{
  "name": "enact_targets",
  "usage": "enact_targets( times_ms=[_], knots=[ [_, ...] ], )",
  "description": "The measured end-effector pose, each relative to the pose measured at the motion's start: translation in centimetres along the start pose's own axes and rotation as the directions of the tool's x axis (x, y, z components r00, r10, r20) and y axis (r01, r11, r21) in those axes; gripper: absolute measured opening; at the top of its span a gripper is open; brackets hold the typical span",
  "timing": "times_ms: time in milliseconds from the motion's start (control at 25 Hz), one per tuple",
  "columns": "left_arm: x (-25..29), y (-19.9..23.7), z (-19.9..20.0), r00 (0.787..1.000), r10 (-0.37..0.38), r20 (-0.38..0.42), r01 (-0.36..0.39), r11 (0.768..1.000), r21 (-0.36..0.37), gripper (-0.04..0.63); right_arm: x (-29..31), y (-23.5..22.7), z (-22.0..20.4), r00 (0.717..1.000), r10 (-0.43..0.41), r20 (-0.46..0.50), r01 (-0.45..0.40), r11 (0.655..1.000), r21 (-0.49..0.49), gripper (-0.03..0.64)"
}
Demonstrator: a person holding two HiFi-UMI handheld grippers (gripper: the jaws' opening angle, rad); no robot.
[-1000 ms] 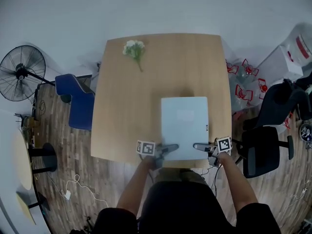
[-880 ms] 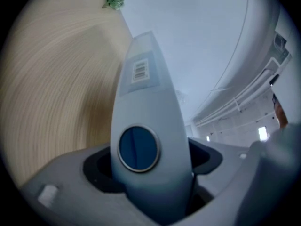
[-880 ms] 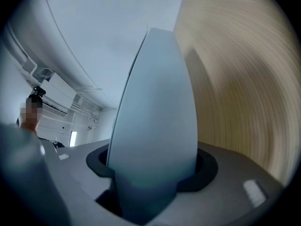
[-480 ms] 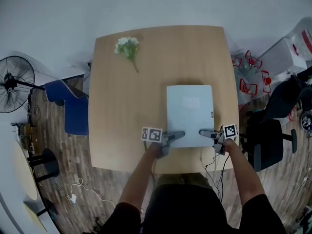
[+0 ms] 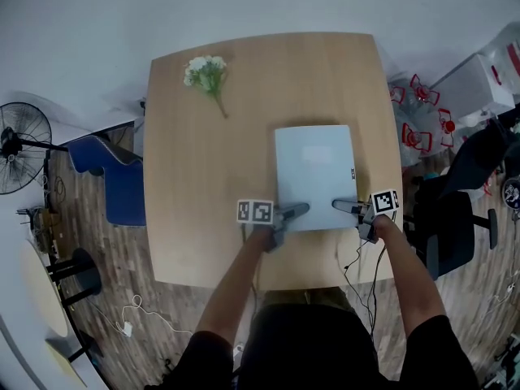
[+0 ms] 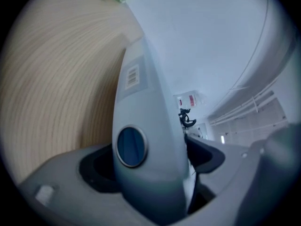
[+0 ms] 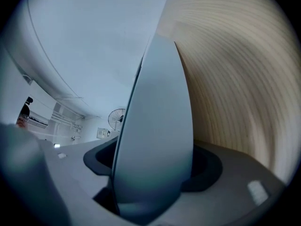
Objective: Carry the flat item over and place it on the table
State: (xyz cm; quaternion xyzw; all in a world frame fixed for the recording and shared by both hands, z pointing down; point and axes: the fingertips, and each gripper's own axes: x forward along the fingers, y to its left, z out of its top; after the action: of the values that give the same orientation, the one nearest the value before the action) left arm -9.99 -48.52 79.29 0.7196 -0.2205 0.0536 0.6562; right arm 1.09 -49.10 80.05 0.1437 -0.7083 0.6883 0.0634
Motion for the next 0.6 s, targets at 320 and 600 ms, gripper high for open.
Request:
enact_targets(
  times_ms=[320, 600],
  knots=[
    [0.0, 1.2, 2.8, 0.992, 0.119, 0.049, -0.12, 0.993, 0.013, 0.446, 0.9, -0.3, 2.9, 0.995, -0.086, 0.055, 0.086, 0.996, -0.003, 0.403],
    [0.0, 1.1, 3.9, 0.982, 0.172, 0.074, -0.173, 0.985, 0.002, 0.469, 0.8, 0.2, 4.3, 0.983, -0.163, 0.09, 0.166, 0.985, -0.038, 0.423]
  ],
)
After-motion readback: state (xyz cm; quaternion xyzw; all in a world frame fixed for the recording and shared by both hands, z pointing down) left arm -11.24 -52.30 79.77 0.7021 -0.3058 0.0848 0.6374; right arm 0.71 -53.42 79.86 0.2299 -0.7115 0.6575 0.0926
